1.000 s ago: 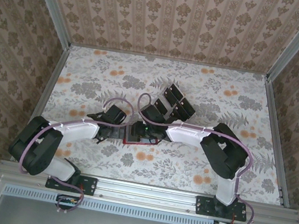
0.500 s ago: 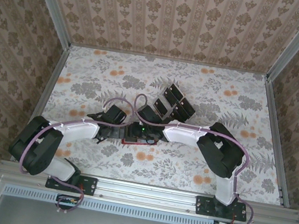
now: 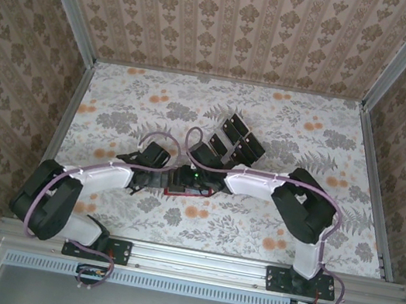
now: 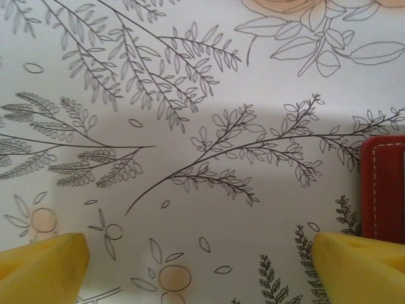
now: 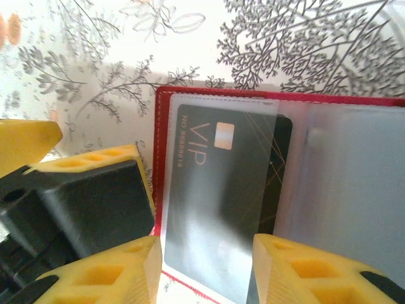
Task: Put the credit cards into the card holder
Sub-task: Insert the credit card into the card slot.
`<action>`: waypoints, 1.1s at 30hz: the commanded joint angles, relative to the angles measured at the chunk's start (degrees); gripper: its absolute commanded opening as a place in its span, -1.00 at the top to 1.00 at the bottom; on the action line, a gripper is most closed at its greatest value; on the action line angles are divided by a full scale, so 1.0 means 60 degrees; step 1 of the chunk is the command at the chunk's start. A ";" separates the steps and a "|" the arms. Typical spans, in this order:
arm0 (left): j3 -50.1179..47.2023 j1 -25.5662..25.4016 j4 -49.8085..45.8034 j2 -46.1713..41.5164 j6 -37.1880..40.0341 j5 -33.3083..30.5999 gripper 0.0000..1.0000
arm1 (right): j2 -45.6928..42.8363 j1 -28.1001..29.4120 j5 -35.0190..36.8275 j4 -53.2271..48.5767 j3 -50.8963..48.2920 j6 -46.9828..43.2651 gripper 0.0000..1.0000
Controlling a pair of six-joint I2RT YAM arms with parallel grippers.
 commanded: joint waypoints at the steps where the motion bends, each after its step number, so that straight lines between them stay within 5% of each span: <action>1: 0.0187 0.0168 -0.0483 -0.0583 -0.0076 -0.0117 -0.99 | -0.0768 -0.0174 0.0440 -0.0171 -0.0176 -0.0186 0.09; 33: 0.0232 0.0478 -0.0611 -0.1011 0.0007 0.0031 -1.00 | 0.0719 0.0207 -0.0096 -0.0048 0.0779 -0.0077 0.07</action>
